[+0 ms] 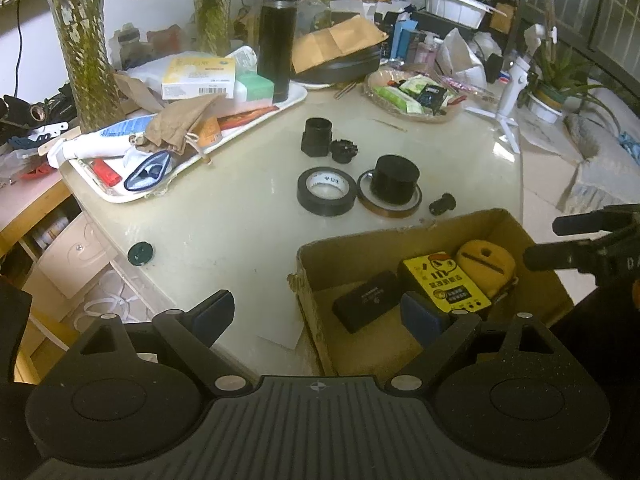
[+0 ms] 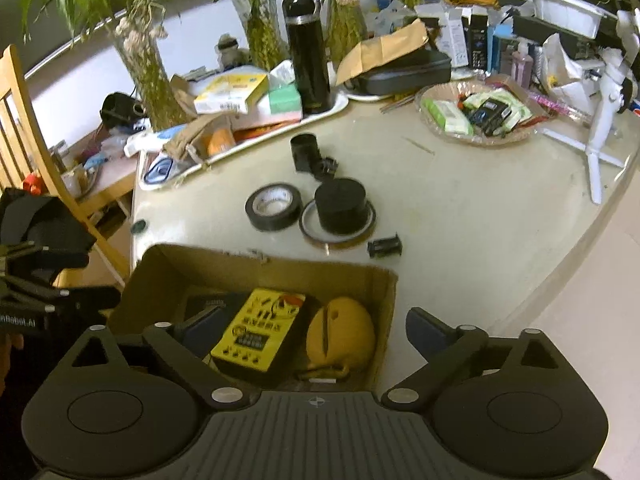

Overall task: Organize rigid objects
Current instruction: 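Move the right gripper from the box toward the small black plug, then lower the right gripper onto the black plug and close it, then grasp the black tape roll with the left gripper while the right gripper holds the plug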

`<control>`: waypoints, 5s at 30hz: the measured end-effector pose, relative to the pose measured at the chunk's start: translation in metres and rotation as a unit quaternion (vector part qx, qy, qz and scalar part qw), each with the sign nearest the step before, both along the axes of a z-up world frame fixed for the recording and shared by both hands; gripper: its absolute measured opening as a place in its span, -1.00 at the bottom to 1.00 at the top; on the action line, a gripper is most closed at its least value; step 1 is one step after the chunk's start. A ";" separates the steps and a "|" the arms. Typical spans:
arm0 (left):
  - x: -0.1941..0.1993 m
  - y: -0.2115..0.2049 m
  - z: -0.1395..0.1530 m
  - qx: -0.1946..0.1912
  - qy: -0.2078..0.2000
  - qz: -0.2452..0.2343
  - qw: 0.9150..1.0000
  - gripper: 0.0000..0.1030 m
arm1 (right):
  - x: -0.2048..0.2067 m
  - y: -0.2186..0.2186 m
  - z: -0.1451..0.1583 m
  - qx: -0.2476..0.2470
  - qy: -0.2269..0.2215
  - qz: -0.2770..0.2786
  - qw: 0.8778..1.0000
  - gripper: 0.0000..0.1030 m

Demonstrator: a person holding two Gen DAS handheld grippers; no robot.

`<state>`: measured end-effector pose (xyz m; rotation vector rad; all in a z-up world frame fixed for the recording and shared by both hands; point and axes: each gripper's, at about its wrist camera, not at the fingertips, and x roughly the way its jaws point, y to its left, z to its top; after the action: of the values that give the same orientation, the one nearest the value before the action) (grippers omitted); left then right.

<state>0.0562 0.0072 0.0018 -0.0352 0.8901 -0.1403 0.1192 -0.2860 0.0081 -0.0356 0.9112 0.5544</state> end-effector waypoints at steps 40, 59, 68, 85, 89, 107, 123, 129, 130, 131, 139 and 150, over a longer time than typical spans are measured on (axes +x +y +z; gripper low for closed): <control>0.009 0.003 0.000 -0.028 0.009 0.008 1.000 0.77 | 0.037 0.002 0.026 -0.001 -0.009 -0.014 1.000 0.94; 0.045 0.004 0.019 -0.024 -0.018 -0.002 1.000 0.77 | 0.082 0.010 0.049 -0.020 -0.059 0.007 0.998 0.87; 0.052 0.012 0.001 -0.041 -0.012 -0.005 0.999 0.77 | 0.102 0.006 0.019 -0.011 -0.016 -0.010 1.000 0.59; 0.055 0.022 -0.008 -0.055 -0.013 0.018 0.998 0.77 | 0.141 0.023 -0.055 -0.048 0.054 0.001 0.997 0.28; 0.056 0.021 -0.009 -0.054 -0.010 0.017 0.998 0.77 | 0.147 0.031 -0.068 -0.070 0.063 0.003 0.996 0.27; 0.066 0.012 -0.005 -0.025 -0.007 0.006 1.000 0.77 | 0.144 0.036 -0.064 -0.100 0.039 -0.001 0.994 -0.28; 0.107 -0.007 -0.001 -0.005 -0.013 -0.028 1.000 0.77 | 0.119 0.012 -0.020 -0.032 0.018 -0.024 0.999 -0.28; 0.122 -0.008 -0.008 0.008 -0.003 -0.034 0.999 0.76 | 0.106 0.004 -0.013 -0.014 0.014 -0.026 0.999 -0.28; 0.125 -0.009 -0.009 0.008 0.000 -0.035 0.999 0.76 | 0.104 0.003 -0.012 -0.012 0.013 -0.026 1.000 -0.28; 0.127 -0.009 -0.010 0.009 0.001 -0.038 0.999 0.76 | 0.102 0.001 -0.011 -0.010 0.012 -0.027 1.000 -0.28; 0.152 -0.014 -0.024 0.019 0.023 -0.064 0.997 0.76 | 0.093 -0.010 -0.009 0.005 0.014 -0.036 0.999 -0.28; 0.196 -0.032 -0.055 0.038 0.086 -0.089 0.992 0.76 | 0.085 -0.019 -0.015 0.020 0.022 -0.048 0.998 -0.28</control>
<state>0.2518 -0.0245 -0.0537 0.1053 1.0709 -0.2723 0.2040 -0.3049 -0.0069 0.0564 0.9402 0.4862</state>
